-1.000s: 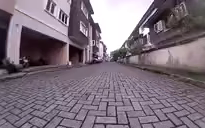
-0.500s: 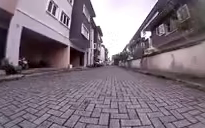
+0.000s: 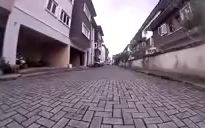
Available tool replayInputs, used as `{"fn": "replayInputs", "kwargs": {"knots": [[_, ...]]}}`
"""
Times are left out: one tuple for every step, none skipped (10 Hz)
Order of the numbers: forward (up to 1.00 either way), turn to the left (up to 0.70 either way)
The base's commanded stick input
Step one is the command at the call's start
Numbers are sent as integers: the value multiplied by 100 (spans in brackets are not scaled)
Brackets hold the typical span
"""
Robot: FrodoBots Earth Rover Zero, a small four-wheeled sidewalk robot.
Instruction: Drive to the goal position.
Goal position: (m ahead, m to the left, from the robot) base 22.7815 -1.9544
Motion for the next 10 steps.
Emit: {"fn": "replayInputs", "kwargs": {"knots": [[50, 0], [50, 0], [50, 0], [50, 0], [50, 0], [50, 0], [50, 0], [50, 0], [50, 0], [50, 0]]}}
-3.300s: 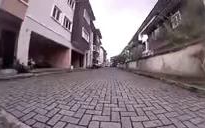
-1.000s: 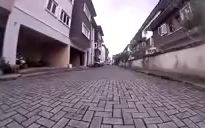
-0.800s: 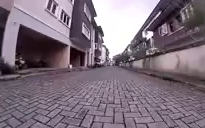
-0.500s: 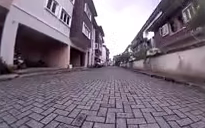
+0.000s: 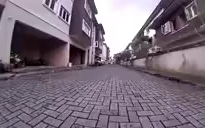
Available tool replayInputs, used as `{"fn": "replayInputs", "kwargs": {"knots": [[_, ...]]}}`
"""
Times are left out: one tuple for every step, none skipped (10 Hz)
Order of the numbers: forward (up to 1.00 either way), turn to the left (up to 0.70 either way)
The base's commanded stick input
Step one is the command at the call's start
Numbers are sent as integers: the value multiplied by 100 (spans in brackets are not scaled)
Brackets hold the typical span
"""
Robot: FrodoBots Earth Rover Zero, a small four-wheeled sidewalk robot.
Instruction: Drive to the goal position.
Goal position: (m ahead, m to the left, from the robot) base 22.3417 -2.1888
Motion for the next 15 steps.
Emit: {"fn": "replayInputs", "kwargs": {"knots": [[50, 0], [50, 0], [50, 0], [50, 0], [50, 0], [50, 0], [50, 0], [50, 0], [50, 0], [50, 0], [50, 0], [50, 0], [50, 0], [50, 0], [50, 0]]}}
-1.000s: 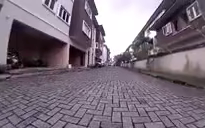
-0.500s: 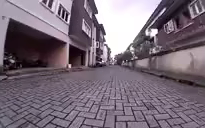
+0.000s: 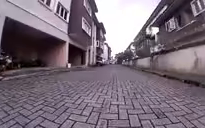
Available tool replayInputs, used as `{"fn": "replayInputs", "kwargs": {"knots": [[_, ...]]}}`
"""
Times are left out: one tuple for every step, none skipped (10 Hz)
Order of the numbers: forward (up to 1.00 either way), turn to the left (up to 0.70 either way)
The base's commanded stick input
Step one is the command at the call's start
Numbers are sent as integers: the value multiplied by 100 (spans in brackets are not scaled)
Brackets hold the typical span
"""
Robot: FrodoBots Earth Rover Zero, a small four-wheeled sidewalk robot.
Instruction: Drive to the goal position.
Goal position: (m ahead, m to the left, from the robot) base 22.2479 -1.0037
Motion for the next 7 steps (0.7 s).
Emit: {"fn": "replayInputs", "kwargs": {"knots": [[50, 0], [50, 0], [50, 0], [50, 0], [50, 0], [50, 0], [50, 0]]}}
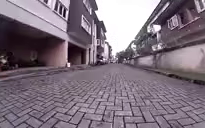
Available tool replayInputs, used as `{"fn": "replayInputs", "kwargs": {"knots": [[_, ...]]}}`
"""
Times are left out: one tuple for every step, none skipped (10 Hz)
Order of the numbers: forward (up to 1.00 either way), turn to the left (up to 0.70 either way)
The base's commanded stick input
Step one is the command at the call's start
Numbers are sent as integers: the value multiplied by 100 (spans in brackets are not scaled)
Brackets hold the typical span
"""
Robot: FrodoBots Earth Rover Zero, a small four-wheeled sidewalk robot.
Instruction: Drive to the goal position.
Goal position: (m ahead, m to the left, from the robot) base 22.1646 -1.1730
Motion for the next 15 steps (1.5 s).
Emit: {"fn": "replayInputs", "kwargs": {"knots": [[50, 0], [50, 0], [50, 0], [50, 0], [50, 0], [50, 0], [50, 0], [50, 0], [50, 0], [50, 0], [50, 0], [50, 0], [50, 0], [50, 0], [50, 0]]}}
